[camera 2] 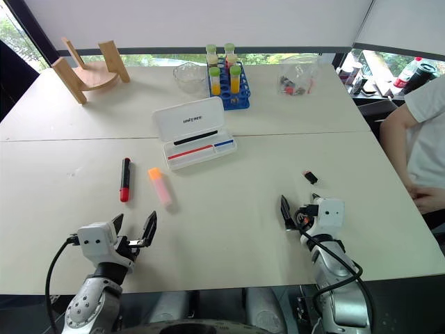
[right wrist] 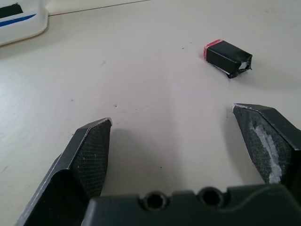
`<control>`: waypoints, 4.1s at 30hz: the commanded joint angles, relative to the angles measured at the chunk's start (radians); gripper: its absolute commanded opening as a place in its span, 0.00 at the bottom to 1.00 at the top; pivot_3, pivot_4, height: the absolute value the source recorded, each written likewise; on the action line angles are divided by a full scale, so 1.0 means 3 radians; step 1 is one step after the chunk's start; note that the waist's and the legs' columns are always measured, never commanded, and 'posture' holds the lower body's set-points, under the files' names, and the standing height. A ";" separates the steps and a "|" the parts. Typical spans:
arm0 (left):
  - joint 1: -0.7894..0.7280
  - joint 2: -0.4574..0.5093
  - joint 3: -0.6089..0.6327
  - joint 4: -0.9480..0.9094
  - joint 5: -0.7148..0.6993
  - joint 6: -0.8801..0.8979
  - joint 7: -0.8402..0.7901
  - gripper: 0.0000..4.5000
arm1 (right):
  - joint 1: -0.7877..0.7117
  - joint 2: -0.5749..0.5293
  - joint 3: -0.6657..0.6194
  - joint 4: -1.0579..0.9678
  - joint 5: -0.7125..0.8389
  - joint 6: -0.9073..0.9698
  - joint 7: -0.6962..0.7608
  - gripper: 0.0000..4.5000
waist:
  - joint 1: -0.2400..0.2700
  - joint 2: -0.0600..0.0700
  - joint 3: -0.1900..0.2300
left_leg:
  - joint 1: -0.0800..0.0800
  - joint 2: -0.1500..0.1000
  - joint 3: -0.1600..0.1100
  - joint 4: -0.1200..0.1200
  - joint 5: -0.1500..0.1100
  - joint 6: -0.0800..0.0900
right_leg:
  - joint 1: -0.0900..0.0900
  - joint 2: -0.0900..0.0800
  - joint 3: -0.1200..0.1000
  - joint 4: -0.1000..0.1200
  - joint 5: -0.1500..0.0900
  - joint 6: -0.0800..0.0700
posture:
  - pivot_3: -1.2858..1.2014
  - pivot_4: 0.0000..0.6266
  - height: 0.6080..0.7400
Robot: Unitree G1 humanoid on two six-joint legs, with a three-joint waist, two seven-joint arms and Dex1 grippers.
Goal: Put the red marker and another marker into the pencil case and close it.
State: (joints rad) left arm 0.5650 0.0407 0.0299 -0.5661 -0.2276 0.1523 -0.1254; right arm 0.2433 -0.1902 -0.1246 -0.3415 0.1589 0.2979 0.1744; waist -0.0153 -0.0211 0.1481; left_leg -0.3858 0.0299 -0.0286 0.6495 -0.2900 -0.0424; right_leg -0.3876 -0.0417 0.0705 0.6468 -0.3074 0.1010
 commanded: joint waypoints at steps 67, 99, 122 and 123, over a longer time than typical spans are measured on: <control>-0.4460 0.1267 -0.0925 0.3390 0.0326 0.0289 -0.4035 0.01 | -0.2061 -0.2290 -0.0230 -0.0473 0.1563 0.1472 0.1945 1.00 | 0.0012 0.0033 0.0041 | -0.0032 0.0008 -0.0018 0.0043 -0.0001 0.0007 | -0.0031 0.0028 0.0004 0.0051 0.0008 0.0017 | 0.52 0.24 1.00; -0.3289 0.1791 -0.1199 0.1605 0.0255 0.0582 -0.3649 0.01 | -0.2062 -0.2218 -0.0150 -0.0435 0.1561 0.1462 0.1972 1.00 | 0.0006 0.0036 0.0044 | -0.0021 0.0013 -0.0016 0.0046 -0.0001 0.0007 | -0.0026 0.0033 0.0010 0.0058 0.0007 0.0015 | 0.52 0.24 1.00; -0.3555 0.2242 0.0087 0.0719 -0.0991 0.1853 -0.3370 0.99 | -0.2137 -0.2203 -0.0095 -0.0336 0.1463 0.1383 0.2043 1.00 | -0.0005 0.0036 0.0052 | -0.0021 0.0016 -0.0017 0.0045 -0.0001 0.0008 | -0.0027 0.0035 0.0010 0.0058 0.0007 0.0016 | 0.52 0.24 1.00; -0.3550 0.2298 0.0297 0.0702 -0.1102 0.2000 -0.3266 0.99 | -0.2148 -0.2198 -0.0089 -0.0327 0.1459 0.1378 0.2045 1.00 | -0.0008 0.0036 0.0052 | -0.0021 0.0016 -0.0017 0.0046 -0.0001 0.0008 | -0.0027 0.0035 0.0010 0.0058 0.0007 0.0016 | 0.52 0.24 1.00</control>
State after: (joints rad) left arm -0.4901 0.7051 0.0021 -0.3186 -0.4814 0.6753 -1.1593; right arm -0.3755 -0.8477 -0.1368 -0.4304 0.5991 0.7314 0.7848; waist -0.0177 -0.0104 0.1636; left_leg -0.3923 0.0347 -0.0335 0.6631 -0.2903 -0.0401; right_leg -0.3958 -0.0311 0.0735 0.6641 -0.3053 0.1058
